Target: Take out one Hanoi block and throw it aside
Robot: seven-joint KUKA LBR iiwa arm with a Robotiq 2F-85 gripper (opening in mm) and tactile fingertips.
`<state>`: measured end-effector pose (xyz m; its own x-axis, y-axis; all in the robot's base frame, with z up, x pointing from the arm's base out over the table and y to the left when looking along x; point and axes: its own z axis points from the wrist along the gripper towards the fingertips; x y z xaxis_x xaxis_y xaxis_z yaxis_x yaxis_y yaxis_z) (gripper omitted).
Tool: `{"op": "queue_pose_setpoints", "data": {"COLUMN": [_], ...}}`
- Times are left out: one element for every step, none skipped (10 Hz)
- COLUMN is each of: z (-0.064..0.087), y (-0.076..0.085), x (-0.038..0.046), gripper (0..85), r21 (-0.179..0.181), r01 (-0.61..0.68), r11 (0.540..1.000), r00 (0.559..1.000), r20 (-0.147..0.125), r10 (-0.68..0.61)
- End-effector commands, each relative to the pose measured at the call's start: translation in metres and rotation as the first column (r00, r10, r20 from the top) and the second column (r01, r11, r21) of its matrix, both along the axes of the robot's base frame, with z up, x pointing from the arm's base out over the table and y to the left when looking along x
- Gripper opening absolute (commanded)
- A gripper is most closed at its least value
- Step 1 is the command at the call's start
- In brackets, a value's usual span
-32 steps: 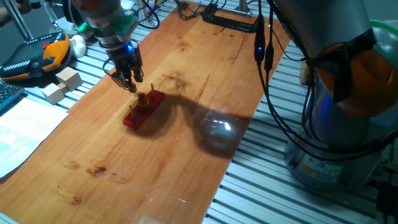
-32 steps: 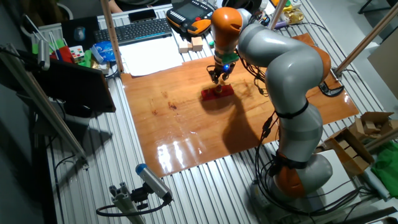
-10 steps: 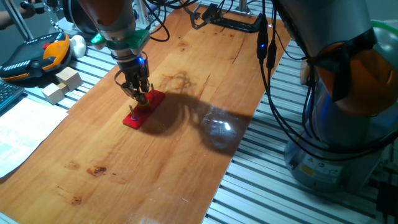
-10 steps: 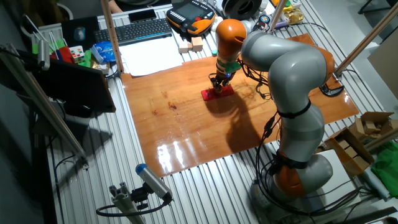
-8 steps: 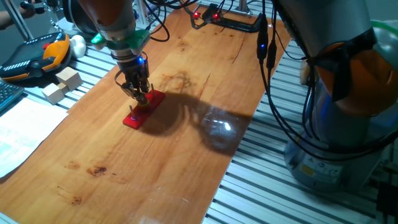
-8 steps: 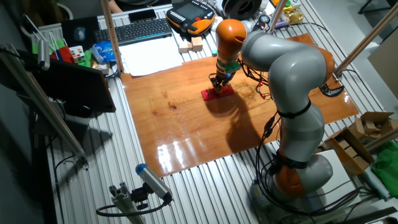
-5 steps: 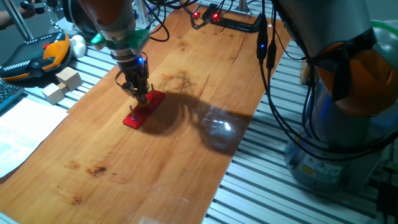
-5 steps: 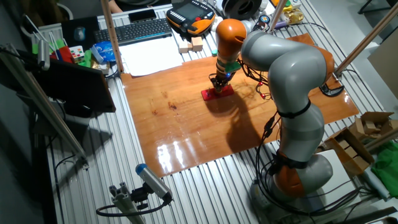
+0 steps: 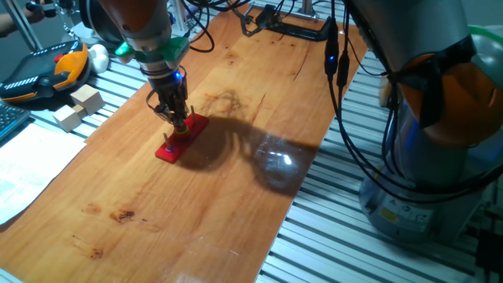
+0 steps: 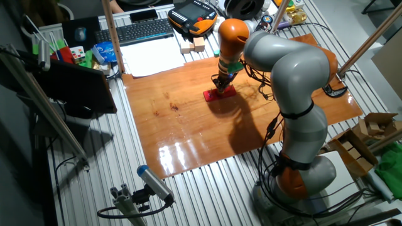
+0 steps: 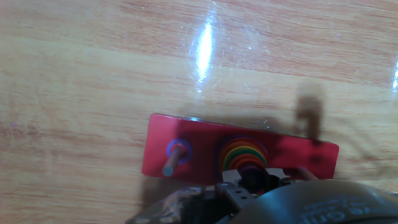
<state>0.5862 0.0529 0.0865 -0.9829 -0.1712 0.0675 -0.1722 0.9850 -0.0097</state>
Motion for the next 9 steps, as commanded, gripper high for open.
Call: {"op": "queue_pose_setpoints", "data": {"z": [0.001,0.002,0.003,0.003,0.004,0.007,0.01,0.013,0.016], "y": [0.0,-0.001,-0.001,0.0,-0.001,-0.002,-0.003,-0.005,-0.007], "x": [0.0002,0.0003,0.0002,0.0003,0.0005,0.001,0.0017,0.0024,0.0036], "gripper": [19.0,19.7,20.7,20.0,18.7,15.7,14.3,13.3,12.3], "r21": [0.003,0.003,0.0,0.0,0.0,0.0,-0.001,-0.002,-0.003], "r01": [-0.005,-0.006,-0.006,-0.006,-0.008,-0.011,-0.014,-0.017,-0.021], "r11": [1.0,1.0,1.0,1.0,1.0,1.0,1.0,1.0,1.0], "r00": [1.0,1.0,1.0,1.0,1.0,1.0,1.0,1.0,0.999], "r20": [-0.005,-0.008,-0.005,-0.004,-0.007,-0.015,-0.019,-0.021,-0.026], "r10": [0.005,0.006,0.006,0.006,0.008,0.011,0.014,0.017,0.021]}}
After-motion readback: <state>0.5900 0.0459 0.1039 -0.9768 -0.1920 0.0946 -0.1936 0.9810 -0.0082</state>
